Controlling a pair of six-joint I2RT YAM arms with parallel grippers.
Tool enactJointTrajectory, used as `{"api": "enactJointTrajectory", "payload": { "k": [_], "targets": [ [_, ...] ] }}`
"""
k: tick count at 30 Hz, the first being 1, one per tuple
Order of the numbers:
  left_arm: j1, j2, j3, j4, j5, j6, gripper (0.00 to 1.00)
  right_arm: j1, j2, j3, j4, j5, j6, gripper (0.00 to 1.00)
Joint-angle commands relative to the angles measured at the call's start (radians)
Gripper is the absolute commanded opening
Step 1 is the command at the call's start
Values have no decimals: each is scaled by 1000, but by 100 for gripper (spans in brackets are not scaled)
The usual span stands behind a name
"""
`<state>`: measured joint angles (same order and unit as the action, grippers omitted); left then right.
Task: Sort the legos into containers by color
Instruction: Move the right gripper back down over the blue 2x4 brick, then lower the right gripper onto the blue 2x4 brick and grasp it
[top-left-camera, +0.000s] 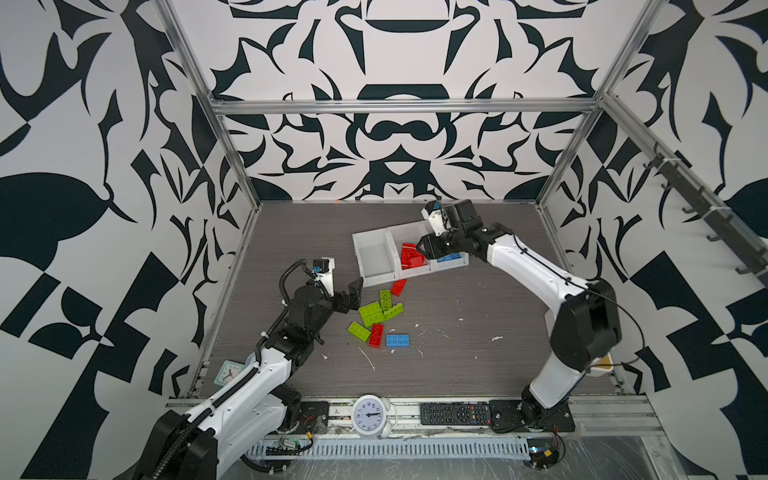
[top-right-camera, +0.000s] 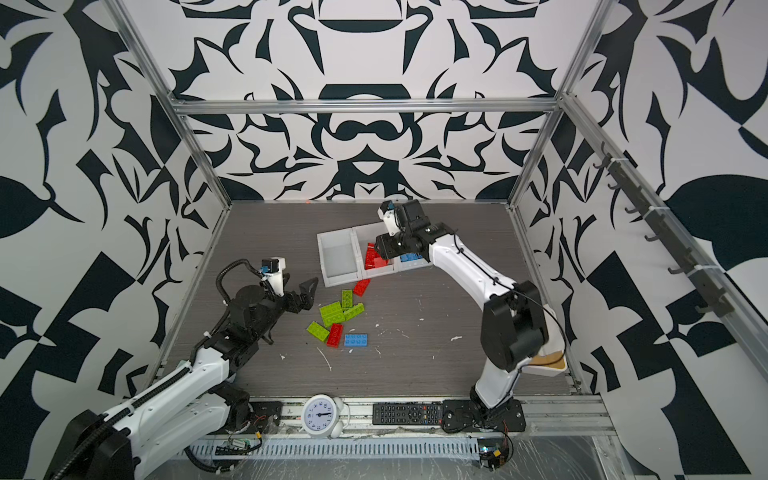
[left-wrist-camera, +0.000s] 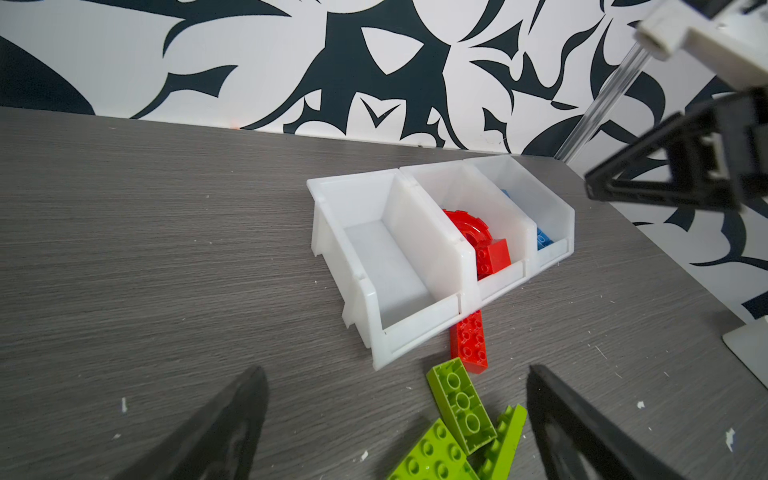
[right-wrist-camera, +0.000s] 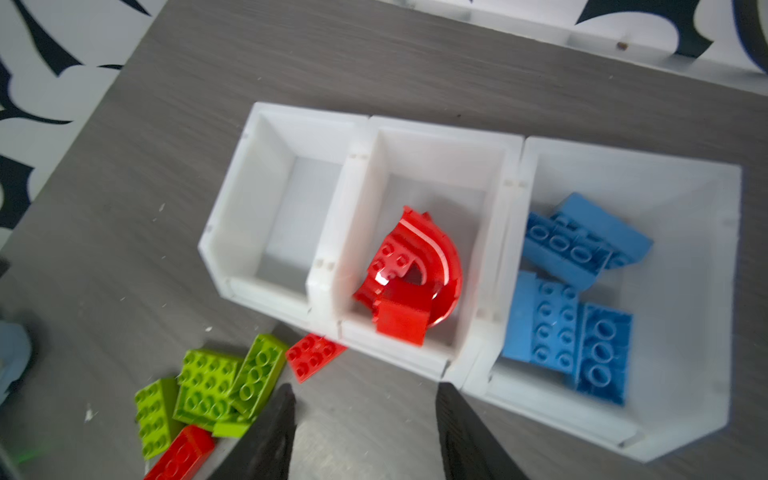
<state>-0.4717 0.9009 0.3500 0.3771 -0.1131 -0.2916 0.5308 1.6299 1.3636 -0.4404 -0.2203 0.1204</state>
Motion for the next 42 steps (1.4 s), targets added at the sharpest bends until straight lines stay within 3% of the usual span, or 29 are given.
{"api": "enactJointTrajectory", "payload": {
  "k": [1, 7, 11, 18, 25, 42],
  "targets": [
    [-1, -20, -22, 6, -47, -16, 99, 117, -105, -139, 95, 43, 45, 58],
    [1, -9, -20, 4, -73, -23, 99, 290, -132, -210, 13, 14, -69, 59],
    [0, -52, -48, -10, -183, -59, 99, 364, -96, -209, -36, 8, -149, 59],
    [3, -135, -92, -4, -258, -71, 99, 392, -59, -206, -39, 19, -205, 59],
    [3, -106, -77, -18, -258, -80, 99, 437, 20, -177, -86, 105, -272, 60],
    [3, -119, -74, -36, -270, -81, 99, 489, 135, -159, -95, 155, -286, 60]
  ]
}}
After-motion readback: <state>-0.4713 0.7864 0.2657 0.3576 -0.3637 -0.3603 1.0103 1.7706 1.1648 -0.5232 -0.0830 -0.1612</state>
